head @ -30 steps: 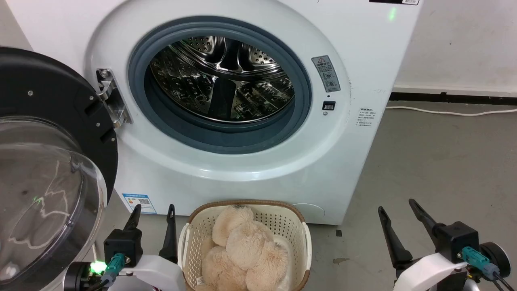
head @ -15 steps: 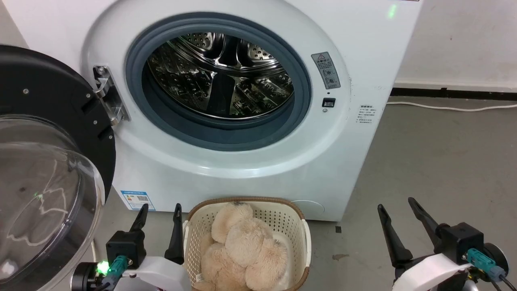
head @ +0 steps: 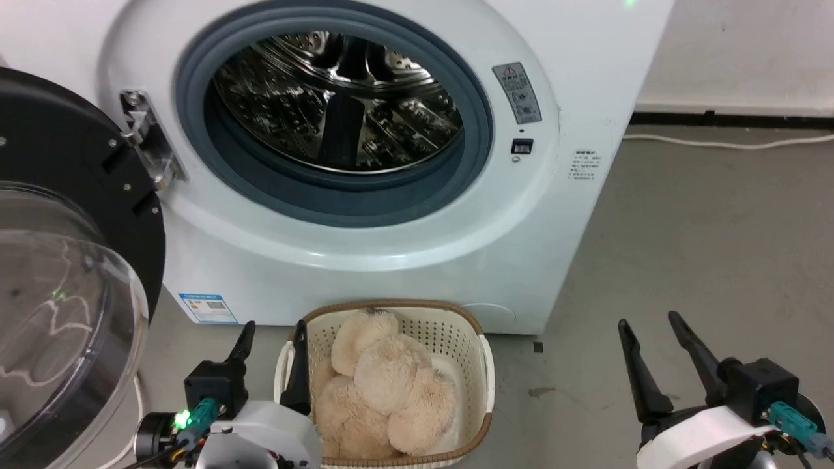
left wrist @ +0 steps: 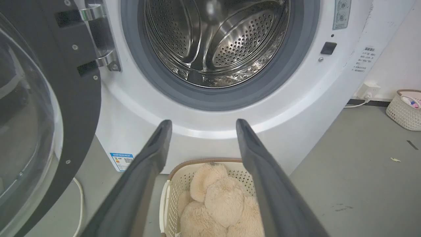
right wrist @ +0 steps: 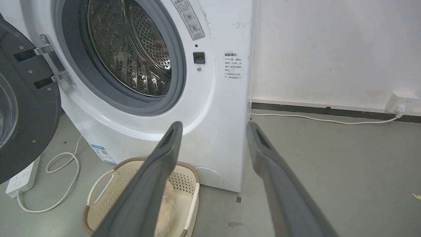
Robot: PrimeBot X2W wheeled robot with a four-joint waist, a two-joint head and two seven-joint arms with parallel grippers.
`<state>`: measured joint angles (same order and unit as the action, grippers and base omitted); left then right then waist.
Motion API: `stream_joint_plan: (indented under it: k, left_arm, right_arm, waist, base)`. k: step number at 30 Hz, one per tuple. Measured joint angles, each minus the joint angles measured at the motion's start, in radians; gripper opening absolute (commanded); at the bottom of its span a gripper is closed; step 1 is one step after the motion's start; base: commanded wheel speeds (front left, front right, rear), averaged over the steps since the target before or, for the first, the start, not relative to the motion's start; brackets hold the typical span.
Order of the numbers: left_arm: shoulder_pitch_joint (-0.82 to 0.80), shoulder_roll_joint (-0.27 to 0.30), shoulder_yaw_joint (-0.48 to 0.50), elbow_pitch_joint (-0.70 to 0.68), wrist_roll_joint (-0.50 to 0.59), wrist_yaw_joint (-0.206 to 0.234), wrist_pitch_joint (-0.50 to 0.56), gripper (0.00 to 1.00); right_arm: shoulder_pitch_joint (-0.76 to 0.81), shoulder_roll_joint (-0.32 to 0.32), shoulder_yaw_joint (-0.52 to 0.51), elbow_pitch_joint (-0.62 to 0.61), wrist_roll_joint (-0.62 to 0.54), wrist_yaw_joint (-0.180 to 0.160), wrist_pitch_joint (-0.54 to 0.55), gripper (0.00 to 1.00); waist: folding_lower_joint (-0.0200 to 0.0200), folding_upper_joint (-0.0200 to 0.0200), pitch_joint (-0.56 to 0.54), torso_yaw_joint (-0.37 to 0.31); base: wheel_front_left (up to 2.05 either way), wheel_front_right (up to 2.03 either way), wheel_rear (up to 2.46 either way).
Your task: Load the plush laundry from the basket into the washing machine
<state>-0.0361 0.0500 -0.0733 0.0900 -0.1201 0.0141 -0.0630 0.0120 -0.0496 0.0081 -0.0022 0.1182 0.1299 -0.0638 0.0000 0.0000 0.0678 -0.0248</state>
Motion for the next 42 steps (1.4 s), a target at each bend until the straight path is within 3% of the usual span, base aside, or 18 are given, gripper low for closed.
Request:
stream_joint_plan:
  k: [12,28,42]
  left_arm:
    - [-0.113,0.002,-0.022,0.158,-0.063,-0.008,0.019,1.00]
    - [-0.283,0.016,-0.079,0.403,-0.130,-0.002,0.156,1.00]
    - [-0.470,0.067,-0.180,0.559,-0.123,0.059,0.258,1.00]
  right_arm:
    - [-0.026,0.000,-0.005,-0.014,0.053,0.000,-0.024,1.00]
    - [-0.068,0.000,-0.011,-0.049,0.139,0.000,-0.056,1.00]
    - [-0.105,0.000,-0.002,-0.081,0.232,0.000,-0.083,1.00]
  waist:
    - [0.0001,0.0000,0.088,-0.033]
    - [0.0001,0.0000,0.244,-0.087]
    - [0.0001,0.0000,0.406,-0.128]
  base:
    - [0.00,0.00,0.00]
    - [0.00,0.00,0.00]
    - [0.00,0.00,0.00]
